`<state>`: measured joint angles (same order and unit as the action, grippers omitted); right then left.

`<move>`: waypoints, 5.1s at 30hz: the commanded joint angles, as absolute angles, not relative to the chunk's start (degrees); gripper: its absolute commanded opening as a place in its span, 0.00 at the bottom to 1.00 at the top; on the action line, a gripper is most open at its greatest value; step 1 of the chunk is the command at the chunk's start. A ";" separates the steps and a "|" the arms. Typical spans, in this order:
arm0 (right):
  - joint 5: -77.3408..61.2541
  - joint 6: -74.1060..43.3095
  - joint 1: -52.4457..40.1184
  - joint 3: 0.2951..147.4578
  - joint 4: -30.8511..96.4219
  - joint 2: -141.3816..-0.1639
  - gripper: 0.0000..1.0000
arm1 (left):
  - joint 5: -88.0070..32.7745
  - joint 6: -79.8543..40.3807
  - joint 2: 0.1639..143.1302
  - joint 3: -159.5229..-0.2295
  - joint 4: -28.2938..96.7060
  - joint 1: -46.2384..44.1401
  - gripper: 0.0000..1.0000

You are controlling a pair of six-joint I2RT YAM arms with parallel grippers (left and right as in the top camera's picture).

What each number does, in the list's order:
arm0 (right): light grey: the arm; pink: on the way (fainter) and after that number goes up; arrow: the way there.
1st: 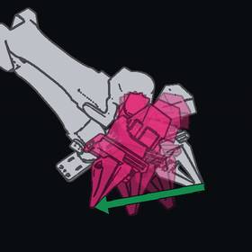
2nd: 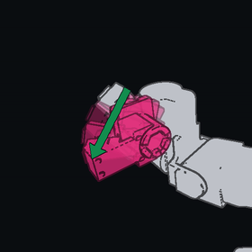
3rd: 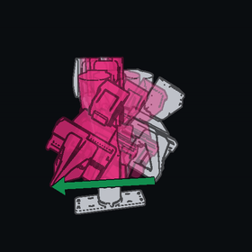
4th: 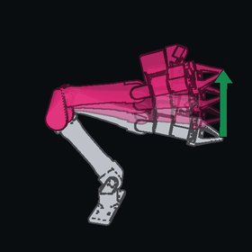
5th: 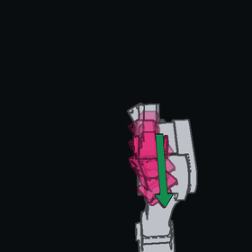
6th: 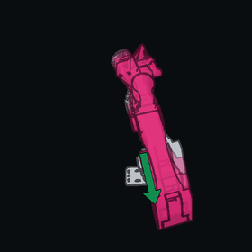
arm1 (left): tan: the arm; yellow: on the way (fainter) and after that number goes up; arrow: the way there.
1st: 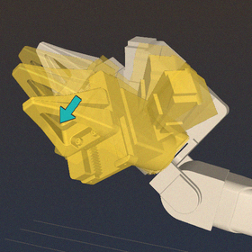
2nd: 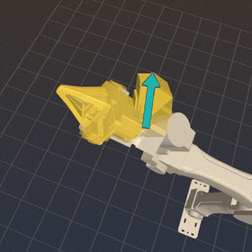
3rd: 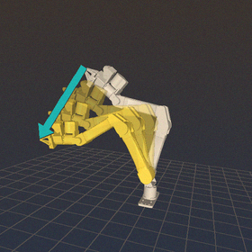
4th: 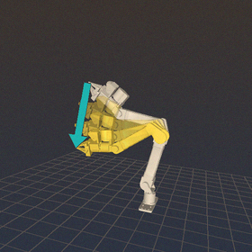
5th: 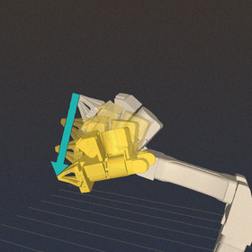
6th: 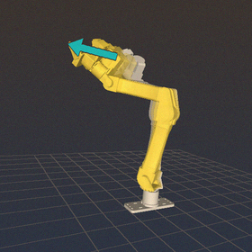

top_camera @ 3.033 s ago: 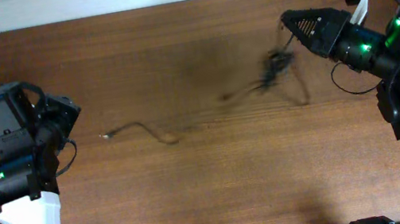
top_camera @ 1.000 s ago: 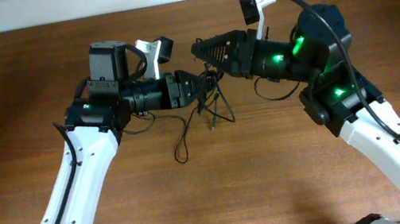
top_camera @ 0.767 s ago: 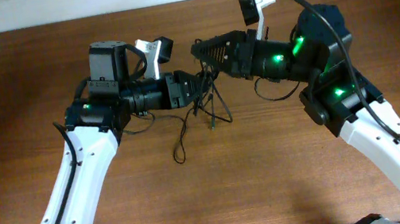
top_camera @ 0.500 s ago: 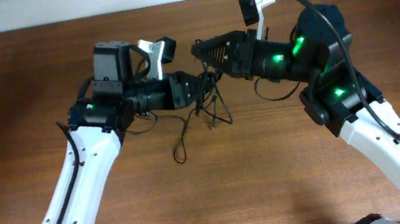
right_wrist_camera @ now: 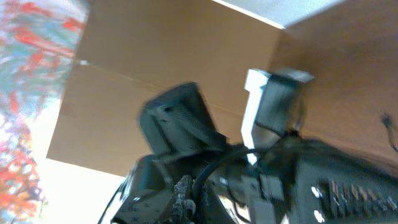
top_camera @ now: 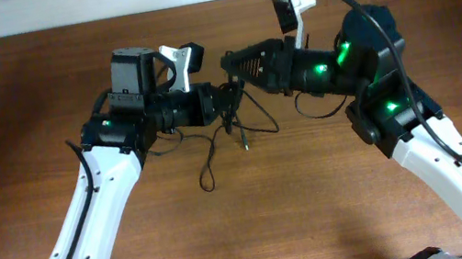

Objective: Untangle cables

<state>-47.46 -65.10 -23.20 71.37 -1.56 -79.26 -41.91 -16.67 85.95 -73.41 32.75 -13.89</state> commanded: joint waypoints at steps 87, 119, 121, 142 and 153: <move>-41.12 -31.24 -16.29 87.92 32.29 -96.75 0.73 | -52.75 -36.07 80.49 -110.54 19.22 -11.88 0.00; -59.24 -0.14 -19.53 87.92 40.75 -96.82 0.73 | -37.23 -38.41 80.86 -110.54 20.40 -12.23 0.00; -56.49 0.03 -20.29 87.92 40.71 -96.82 0.73 | -37.26 -39.53 80.86 -110.54 20.23 -12.23 0.00; -42.17 5.76 -18.33 88.01 34.68 -96.82 0.74 | -39.86 -44.38 80.86 -110.54 24.51 -12.23 0.00; -43.24 10.33 -21.65 87.99 34.11 -96.92 0.74 | -43.31 -47.35 80.86 -110.52 24.05 -12.23 0.00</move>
<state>-42.68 8.60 -19.33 87.11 34.22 -96.40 -42.02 -46.50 81.06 -109.43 24.67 -12.10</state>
